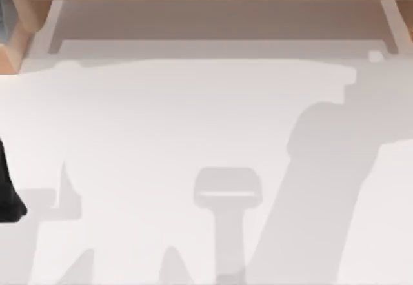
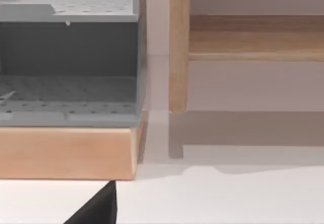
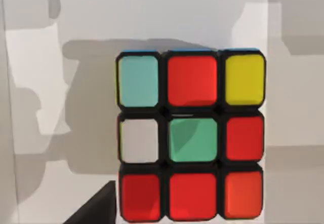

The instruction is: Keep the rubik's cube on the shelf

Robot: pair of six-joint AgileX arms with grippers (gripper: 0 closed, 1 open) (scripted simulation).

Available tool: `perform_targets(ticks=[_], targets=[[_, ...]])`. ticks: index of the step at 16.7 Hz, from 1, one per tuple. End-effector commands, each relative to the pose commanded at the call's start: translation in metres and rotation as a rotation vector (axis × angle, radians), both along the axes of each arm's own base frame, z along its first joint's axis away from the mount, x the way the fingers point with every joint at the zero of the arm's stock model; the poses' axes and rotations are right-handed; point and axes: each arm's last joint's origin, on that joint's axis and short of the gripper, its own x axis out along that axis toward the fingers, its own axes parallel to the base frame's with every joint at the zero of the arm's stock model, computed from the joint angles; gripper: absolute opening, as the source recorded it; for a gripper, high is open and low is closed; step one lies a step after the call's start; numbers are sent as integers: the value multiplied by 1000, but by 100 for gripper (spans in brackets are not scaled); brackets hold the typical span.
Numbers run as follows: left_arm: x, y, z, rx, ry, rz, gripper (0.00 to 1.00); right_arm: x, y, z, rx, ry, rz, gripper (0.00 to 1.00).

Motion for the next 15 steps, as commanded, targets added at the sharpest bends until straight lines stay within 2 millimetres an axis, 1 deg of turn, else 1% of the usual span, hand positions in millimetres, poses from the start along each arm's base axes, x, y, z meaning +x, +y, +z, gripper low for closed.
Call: perform_targets(ticks=[3,9,15], targets=[[0,0,0,0,0,0,100,2,9,-12,39,68,9,100],[0,0,0,0,0,0,100,2,7,-13,38,67,7,100],[0,0,0,0,0,0,100,15,7,-49,39,69,9,100]])
